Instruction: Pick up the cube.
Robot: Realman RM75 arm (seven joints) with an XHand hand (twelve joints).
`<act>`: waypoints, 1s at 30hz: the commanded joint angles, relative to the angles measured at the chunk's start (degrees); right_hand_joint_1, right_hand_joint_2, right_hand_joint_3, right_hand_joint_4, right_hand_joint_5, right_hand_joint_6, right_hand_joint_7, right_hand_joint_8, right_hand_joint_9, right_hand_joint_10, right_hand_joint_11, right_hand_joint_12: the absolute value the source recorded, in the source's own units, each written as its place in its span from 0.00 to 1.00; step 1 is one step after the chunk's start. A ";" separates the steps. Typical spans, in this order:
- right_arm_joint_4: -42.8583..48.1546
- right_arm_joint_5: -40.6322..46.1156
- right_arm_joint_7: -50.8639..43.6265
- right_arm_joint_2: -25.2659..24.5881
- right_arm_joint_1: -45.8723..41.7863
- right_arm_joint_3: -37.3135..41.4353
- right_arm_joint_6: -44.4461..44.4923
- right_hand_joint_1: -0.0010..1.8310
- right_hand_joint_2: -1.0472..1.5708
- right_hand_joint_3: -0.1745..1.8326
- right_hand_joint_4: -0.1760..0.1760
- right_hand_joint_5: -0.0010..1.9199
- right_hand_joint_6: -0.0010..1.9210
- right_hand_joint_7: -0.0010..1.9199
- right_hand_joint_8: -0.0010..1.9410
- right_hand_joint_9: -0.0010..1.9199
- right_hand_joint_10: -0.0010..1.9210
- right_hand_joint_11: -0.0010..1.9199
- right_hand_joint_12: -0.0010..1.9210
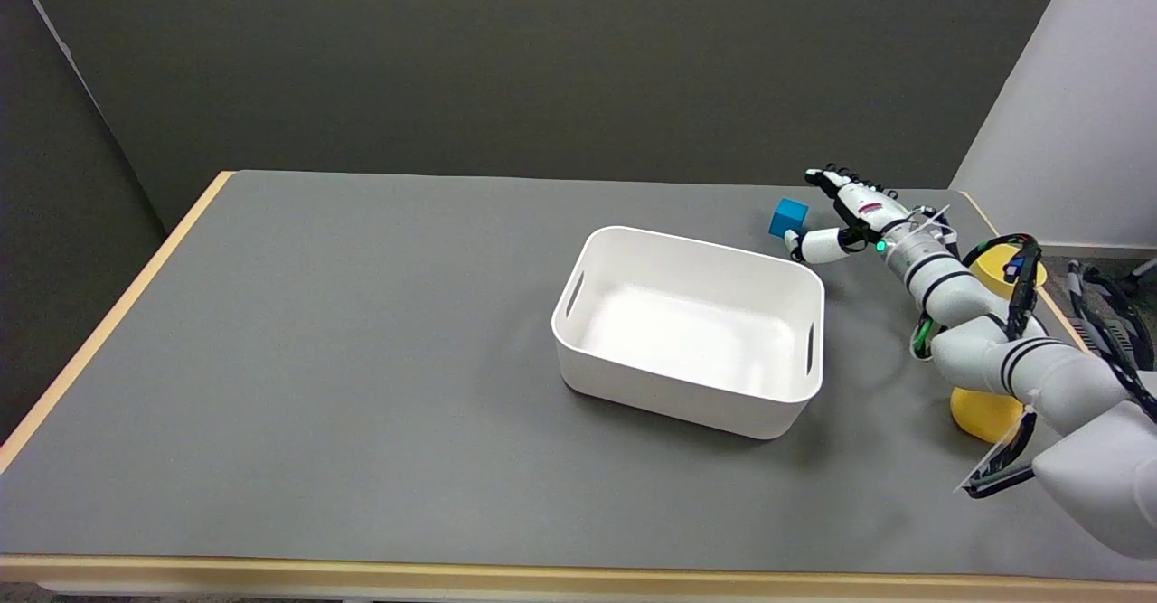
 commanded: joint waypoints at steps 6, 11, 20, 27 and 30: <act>-1.81 -0.09 1.38 -2.38 4.15 -4.46 -2.23 0.36 0.63 0.57 0.50 0.03 0.13 0.04 0.11 0.02 0.32 0.02 0.57; -3.06 -0.94 1.33 -3.31 5.69 -5.56 -2.17 0.36 0.64 0.58 0.49 0.04 0.12 0.05 0.14 0.03 0.32 0.01 0.57; -3.38 -1.45 0.90 -3.79 5.95 -5.42 -2.39 0.37 0.64 0.58 0.51 0.04 0.13 0.07 0.16 0.06 0.33 0.01 0.57; -3.38 -1.08 0.90 -3.87 5.40 -5.16 -2.31 0.41 0.66 0.55 0.49 0.04 0.16 0.10 0.14 0.08 0.34 0.00 0.60; -3.38 -1.05 0.90 -3.79 5.29 -5.16 -2.10 0.41 0.66 0.55 0.49 0.04 0.16 0.12 0.15 0.09 0.34 0.00 0.60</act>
